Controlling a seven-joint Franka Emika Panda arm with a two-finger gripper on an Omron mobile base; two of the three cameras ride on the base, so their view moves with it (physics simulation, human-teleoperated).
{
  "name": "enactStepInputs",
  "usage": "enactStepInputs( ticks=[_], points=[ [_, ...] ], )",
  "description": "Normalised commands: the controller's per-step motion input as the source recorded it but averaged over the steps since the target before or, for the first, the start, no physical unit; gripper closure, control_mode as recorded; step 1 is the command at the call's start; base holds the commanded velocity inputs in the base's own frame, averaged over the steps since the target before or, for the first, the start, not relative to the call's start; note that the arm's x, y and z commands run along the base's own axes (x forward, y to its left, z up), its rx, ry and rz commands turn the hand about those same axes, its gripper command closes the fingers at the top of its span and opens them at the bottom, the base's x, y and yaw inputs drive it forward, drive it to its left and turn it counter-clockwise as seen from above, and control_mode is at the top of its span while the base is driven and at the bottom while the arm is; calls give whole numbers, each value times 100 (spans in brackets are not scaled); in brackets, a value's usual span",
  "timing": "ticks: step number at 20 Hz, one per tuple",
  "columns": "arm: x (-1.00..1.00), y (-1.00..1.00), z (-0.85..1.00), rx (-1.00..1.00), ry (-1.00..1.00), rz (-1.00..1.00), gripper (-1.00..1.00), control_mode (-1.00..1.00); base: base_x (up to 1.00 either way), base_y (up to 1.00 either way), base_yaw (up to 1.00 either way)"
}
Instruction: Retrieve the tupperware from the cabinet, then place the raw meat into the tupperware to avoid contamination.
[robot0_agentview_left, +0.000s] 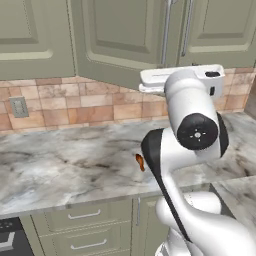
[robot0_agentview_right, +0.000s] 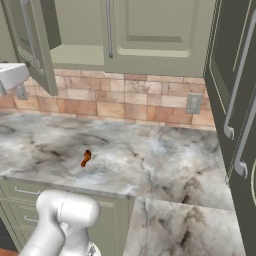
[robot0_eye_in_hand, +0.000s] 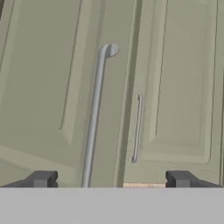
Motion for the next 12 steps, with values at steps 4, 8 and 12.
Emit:
enactStepInputs(
  ticks=[4,8,12],
  points=[
    [-35,-73,0,14,0,0,-100,-100,0,0,0],
    [-31,-76,0,17,0,2,-100,-100,0,0,0],
    [-24,-67,-4,16,2,6,-100,-100,0,0,0]
  ],
)
